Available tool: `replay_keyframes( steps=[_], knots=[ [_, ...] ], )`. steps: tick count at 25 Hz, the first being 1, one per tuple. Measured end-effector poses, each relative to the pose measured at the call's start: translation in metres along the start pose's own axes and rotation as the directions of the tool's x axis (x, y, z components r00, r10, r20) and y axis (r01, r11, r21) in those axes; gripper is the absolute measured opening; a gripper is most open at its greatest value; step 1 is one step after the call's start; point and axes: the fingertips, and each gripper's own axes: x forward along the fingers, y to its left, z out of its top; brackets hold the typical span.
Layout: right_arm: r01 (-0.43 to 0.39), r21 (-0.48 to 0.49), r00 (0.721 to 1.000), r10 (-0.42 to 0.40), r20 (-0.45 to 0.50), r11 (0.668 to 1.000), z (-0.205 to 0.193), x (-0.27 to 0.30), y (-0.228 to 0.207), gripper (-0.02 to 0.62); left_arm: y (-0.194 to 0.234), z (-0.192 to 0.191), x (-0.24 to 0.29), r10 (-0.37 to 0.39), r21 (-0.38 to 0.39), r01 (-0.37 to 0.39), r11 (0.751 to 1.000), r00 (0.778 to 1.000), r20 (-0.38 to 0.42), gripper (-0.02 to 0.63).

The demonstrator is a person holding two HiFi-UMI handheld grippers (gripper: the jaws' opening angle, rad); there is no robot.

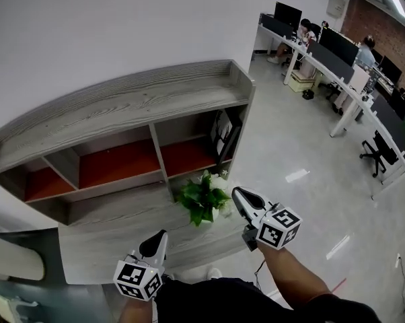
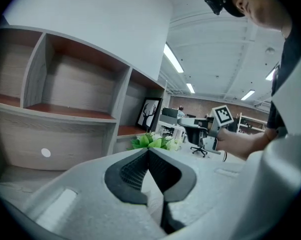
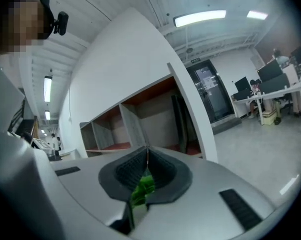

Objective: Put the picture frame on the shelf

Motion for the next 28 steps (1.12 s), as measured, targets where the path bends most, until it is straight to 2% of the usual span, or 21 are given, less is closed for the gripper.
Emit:
replay_keyframes(
  steps=[3,7,9,12,17,22,28],
  knots=[
    [-0.078,0.072,0.996,0.08,-0.026,0.994,-0.026,-0.021,0.009,0.015,-0.02,-0.004,-0.003,0.011,0.0,-0.011,1.0,1.0,0.002,0.009],
    [-0.157,0.214,0.985,0.169,-0.038,0.964,-0.054,-0.039,0.012,0.015,-0.046,-0.005,-0.011,0.018,-0.003,-0.018,1.0,1.0,0.018,0.009],
    [-0.171,0.224,0.982,0.184,-0.037,0.959,-0.059,-0.046,0.018,0.015,-0.056,-0.006,-0.013,0.013,0.018,-0.013,1.0,1.0,0.006,0.009],
    [-0.193,0.174,0.98,0.199,-0.015,0.966,-0.056,-0.056,0.034,0.015,-0.059,-0.01,-0.017,0.021,0.052,-0.02,0.998,1.0,-0.021,0.009],
    [-0.166,0.111,0.986,0.165,0.016,0.98,-0.051,-0.07,0.053,0.015,-0.057,-0.012,-0.029,0.009,0.063,-0.007,0.998,1.0,-0.022,0.009],
    [-0.108,0.108,0.994,0.11,-0.011,0.988,-0.062,-0.079,0.083,0.015,-0.057,-0.013,-0.054,-0.044,0.063,0.045,0.997,0.999,-0.019,0.009],
    [-0.059,0.108,0.997,0.064,-0.044,0.992,-0.087,-0.094,0.134,0.015,-0.054,-0.031,-0.094,-0.1,0.054,0.102,0.993,0.994,-0.039,0.009]
  ],
)
